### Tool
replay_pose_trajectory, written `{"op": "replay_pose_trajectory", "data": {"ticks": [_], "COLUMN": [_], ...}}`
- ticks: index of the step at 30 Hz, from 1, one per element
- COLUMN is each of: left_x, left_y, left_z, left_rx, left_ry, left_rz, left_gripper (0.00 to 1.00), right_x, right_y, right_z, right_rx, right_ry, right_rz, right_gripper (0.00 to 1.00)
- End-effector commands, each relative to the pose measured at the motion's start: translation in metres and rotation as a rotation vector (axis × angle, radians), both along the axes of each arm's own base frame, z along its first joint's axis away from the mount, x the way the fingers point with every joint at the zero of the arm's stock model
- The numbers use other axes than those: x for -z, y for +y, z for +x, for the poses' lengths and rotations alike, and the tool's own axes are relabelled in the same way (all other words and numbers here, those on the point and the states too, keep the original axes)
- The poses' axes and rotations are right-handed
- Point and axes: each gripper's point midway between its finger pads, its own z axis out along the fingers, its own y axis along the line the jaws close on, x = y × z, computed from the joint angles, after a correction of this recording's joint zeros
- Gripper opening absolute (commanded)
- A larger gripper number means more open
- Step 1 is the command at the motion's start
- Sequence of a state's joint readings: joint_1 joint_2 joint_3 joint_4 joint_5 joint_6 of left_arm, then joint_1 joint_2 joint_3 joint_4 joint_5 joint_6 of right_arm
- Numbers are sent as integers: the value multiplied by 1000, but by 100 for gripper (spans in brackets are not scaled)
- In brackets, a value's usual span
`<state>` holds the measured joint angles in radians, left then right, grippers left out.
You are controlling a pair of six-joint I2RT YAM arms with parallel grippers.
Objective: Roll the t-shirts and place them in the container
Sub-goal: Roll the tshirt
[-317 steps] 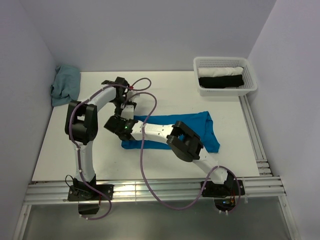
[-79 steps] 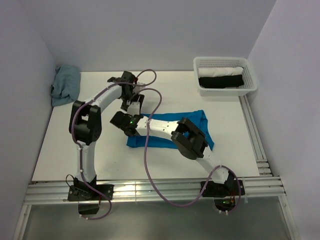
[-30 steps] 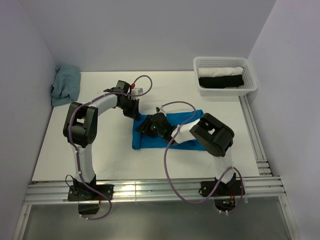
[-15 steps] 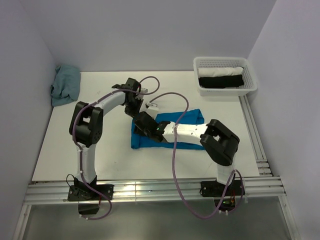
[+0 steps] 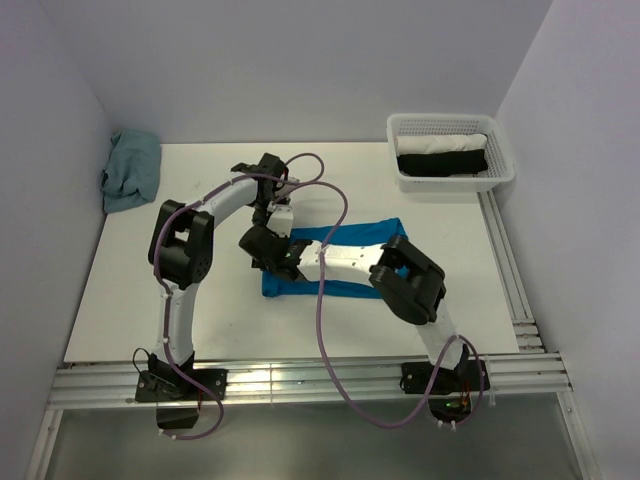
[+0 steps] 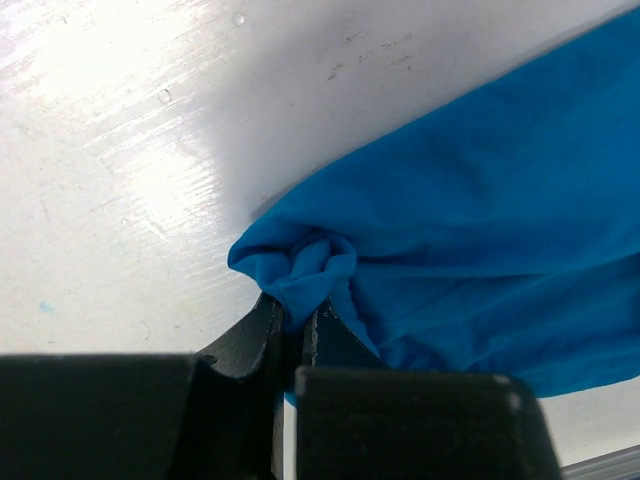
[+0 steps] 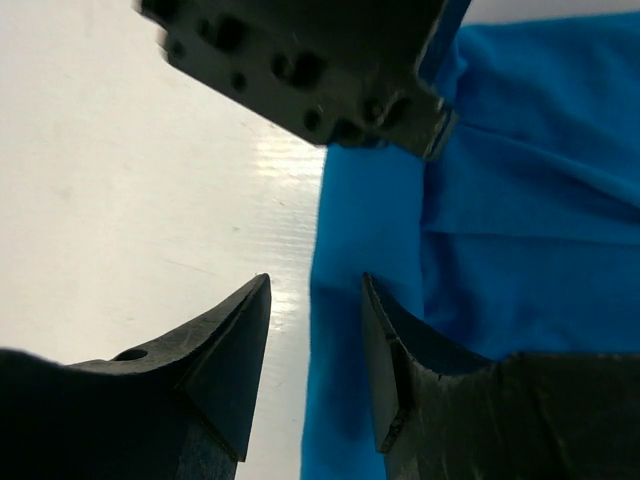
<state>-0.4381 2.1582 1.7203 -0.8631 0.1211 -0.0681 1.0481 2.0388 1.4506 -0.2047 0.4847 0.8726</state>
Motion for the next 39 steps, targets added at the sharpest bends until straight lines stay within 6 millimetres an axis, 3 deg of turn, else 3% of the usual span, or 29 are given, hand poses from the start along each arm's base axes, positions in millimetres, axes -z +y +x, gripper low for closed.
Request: {"op": "replay_pose_trajectory", "data": {"ticks": [1, 6, 10, 17, 23, 29, 31, 32, 33, 34, 35, 37, 38, 39], "left_x": [-7, -8, -12, -40, -65, -80, -85, -87, -87, -90, -88, -88, -87, -85], "left_y": [-2, -5, -9, -22, -10, 10, 11, 19, 21, 20, 26, 27, 27, 27], "left_z": [5, 6, 8, 21, 43, 45, 42, 38, 35, 30, 24, 18, 9, 5], "left_rx": [8, 17, 25, 53, 20, 26, 47, 39, 43, 75, 78, 113, 130, 136], "left_ry": [-10, -1, -3, -48, -69, -53, -47, -42, -40, -44, -48, -69, -68, -73], "left_rz": [12, 5, -10, -90, -180, -281, -340, -356, -368, -397, -397, -407, -430, -436], "left_gripper": [0, 3, 28, 50, 62, 67, 67, 67, 67, 67, 67, 68, 68, 68], "right_x": [4, 13, 28, 49, 56, 70, 62, 70, 56, 46, 57, 24, 36, 20], "right_y": [-4, -15, -19, -17, -31, -39, -33, -39, -36, -21, -30, -11, -21, -11], "right_z": [2, -6, -15, -21, -23, -28, -24, -29, -28, -21, -28, -20, -28, -33], "right_rx": [32, 68, 71, 44, 57, 60, 57, 45, 29, 12, -11, -68, -87, -147], "right_ry": [-14, 6, 36, 82, 97, 138, 116, 129, 113, 78, 95, 51, 69, 73], "right_rz": [-63, -140, -212, -279, -350, -375, -319, -312, -259, -159, -146, 52, 65, 158], "right_gripper": [49, 49, 50, 53, 54, 51, 40, 35, 24, 21, 20, 18, 18, 18]}}
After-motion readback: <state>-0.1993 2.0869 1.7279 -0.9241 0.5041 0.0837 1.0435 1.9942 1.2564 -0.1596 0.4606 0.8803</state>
